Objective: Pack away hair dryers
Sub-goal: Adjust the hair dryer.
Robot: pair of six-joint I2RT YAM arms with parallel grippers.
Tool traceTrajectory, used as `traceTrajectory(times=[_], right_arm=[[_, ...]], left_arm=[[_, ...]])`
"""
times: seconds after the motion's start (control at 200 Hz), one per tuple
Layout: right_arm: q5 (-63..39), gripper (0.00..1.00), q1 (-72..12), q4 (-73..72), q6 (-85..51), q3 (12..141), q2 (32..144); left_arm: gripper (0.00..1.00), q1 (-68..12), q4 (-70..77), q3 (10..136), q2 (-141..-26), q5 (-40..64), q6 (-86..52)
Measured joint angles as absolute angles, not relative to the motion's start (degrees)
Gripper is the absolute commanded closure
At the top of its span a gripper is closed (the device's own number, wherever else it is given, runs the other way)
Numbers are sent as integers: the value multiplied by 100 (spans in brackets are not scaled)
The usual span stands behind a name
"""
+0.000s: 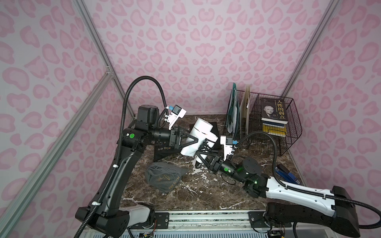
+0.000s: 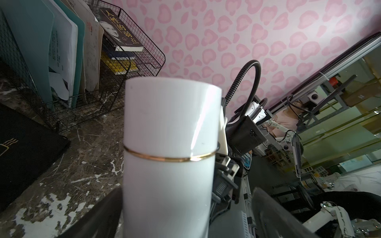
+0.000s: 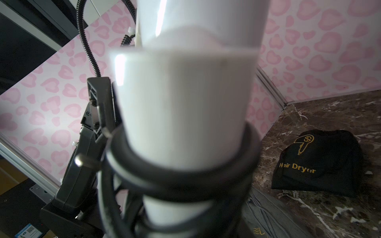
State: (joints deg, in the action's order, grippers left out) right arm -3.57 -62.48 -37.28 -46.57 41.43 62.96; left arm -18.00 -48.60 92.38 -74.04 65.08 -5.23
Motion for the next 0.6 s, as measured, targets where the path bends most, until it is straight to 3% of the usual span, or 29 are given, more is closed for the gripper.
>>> traceTrajectory(times=[0.15,0.34,0.6], right_arm=[[75,100,-6023,-3188,-4746,3951,5795],[635,100,-5688,-2235,-4818,3865,4978],[1151,100,-5463,-952,-4827,3905,4069]], left_arm=[[0,-1800,-5144,9502,-7345,5986,-158],[9,-1800,-5430,9695,-7483,4764,244],[37,-1988,-5848,9745,-8820,3247,1586]])
